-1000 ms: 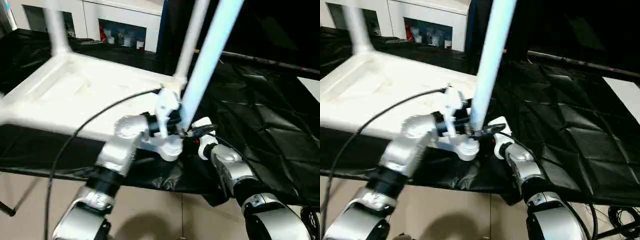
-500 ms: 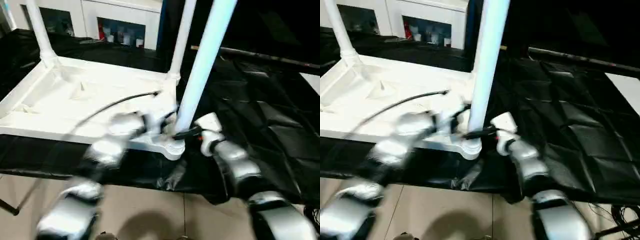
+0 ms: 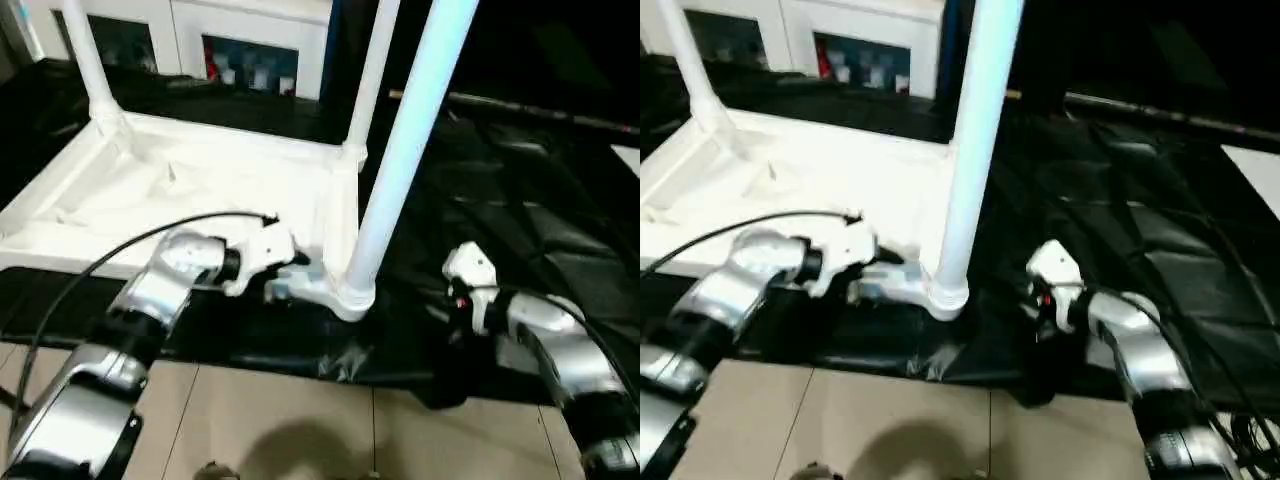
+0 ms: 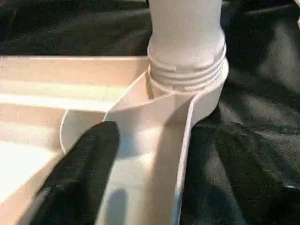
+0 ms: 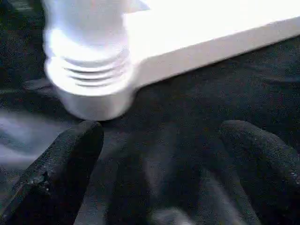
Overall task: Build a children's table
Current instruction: Rotate table base, then rotate leg to tighten
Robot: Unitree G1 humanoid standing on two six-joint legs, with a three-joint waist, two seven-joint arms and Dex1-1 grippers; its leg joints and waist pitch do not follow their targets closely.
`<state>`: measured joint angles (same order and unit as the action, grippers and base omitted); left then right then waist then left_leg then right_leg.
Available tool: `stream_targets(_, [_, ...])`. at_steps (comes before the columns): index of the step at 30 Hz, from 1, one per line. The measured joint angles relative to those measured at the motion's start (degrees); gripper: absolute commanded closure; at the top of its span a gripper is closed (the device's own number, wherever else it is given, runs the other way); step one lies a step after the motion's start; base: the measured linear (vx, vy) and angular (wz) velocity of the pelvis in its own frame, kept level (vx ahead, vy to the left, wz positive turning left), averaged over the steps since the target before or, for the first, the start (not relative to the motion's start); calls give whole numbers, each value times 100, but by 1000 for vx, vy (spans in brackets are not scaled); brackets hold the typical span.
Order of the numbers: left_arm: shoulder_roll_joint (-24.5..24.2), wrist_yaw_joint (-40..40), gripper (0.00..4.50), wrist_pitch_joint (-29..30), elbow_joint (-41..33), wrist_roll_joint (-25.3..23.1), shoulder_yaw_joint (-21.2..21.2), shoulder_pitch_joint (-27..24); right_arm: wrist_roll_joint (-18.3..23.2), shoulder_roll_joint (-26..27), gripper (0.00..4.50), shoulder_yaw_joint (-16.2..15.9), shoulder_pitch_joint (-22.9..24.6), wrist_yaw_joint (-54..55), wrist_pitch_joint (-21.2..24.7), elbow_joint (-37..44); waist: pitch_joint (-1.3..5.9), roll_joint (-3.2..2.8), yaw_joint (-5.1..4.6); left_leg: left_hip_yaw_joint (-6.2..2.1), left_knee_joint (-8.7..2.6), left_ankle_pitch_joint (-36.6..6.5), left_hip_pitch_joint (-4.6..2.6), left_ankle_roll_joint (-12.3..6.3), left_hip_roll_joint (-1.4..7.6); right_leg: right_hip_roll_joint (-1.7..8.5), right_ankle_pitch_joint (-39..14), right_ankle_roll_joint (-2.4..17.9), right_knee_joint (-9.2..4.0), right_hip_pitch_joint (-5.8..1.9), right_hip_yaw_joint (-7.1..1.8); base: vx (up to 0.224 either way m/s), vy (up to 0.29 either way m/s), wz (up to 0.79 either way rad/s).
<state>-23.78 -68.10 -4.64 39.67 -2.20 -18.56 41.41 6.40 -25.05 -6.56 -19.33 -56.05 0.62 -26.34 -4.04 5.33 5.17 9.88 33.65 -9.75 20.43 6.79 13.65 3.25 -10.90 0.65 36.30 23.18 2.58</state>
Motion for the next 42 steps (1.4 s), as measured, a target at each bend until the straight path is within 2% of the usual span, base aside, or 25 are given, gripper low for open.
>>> stream_targets(6, [113,-375,143,-14,545,29,-52,270,226,-81,0,-58,329,-195,561,744,10,-74,17,0,-1,0,3,-1,-3,1,0,0,-8,-1,0,0,0,0])
stream_targets(10, [174,-521,180,-94,859,10,-52,423,380,-149,0,-57,388,-239,873,1193,17,-91,35,0,-2,0,2,-1,-2,1,0,0,-8,-2,0,0,0,0])
stream_targets(14, [171,-550,226,-130,984,-2,-52,425,425,-181,0,-59,454,-268,1020,1287,18,-98,52,-1,-2,0,2,0,-2,1,0,0,-9,-3,1,0,0,0])
stream_targets(18, [167,-625,244,-188,1135,-41,-53,440,432,-180,0,-71,552,-253,1142,1399,14,-108,81,-1,-2,0,2,0,-2,2,0,0,-10,-3,0,0,0,0])
stream_targets(20, [172,-652,274,-221,1219,-60,-53,455,446,-180,0,-71,552,-244,1188,1458,15,-110,94,-1,-2,0,2,0,-2,2,0,0,-9,-3,1,0,0,0])
stream_targets(23, [176,-638,280,-315,1312,-151,-54,523,450,-181,0,-77,552,-245,1252,1494,15,-112,121,-1,-2,0,2,0,-1,3,0,0,-9,-3,1,0,0,0])
stream_targets(27, [194,-596,321,-417,1395,-201,-54,576,453,-181,0,-85,556,-245,1283,1497,18,-117,131,-1,-2,0,1,0,-2,3,0,0,-10,-5,1,0,0,0])
stream_targets(29, [203,-595,324,-440,1490,-207,-54,577,453,-181,0,-89,558,-245,1300,1499,17,-119,134,-1,-2,0,1,0,-2,3,0,0,-10,-5,1,0,0,0])
stream_targets(34, [203,-587,381,-532,1601,-266,-49,619,453,-181,0,-152,590,-247,1344,1587,18,-127,132,-2,-2,0,1,0,-2,3,0,0,-10,-5,1,0,0,0])
stream_targets(36, [204,-589,381,-541,1647,-279,-45,638,452,-181,0,-162,590,-249,1350,1622,20,-130,132,-2,-2,0,0,0,-2,3,0,0,-10,-6,0,0,0,0])
stream_targets(38, [204,-598,411,-559,1656,-298,-43,640,452,-185,0,-163,590,-252,1355,1622,20,-131,132,-2,-2,0,0,0,-1,3,0,0,-11,-6,0,0,0,0])
stream_targets(42, [240,-623,429,-677,1704,-321,-44,649,452,-194,0,-174,590,-255,1369,1622,20,-131,119,-1,-1,0,0,-1,-2,3,0,0,-14,-6,-3,0,0,0])
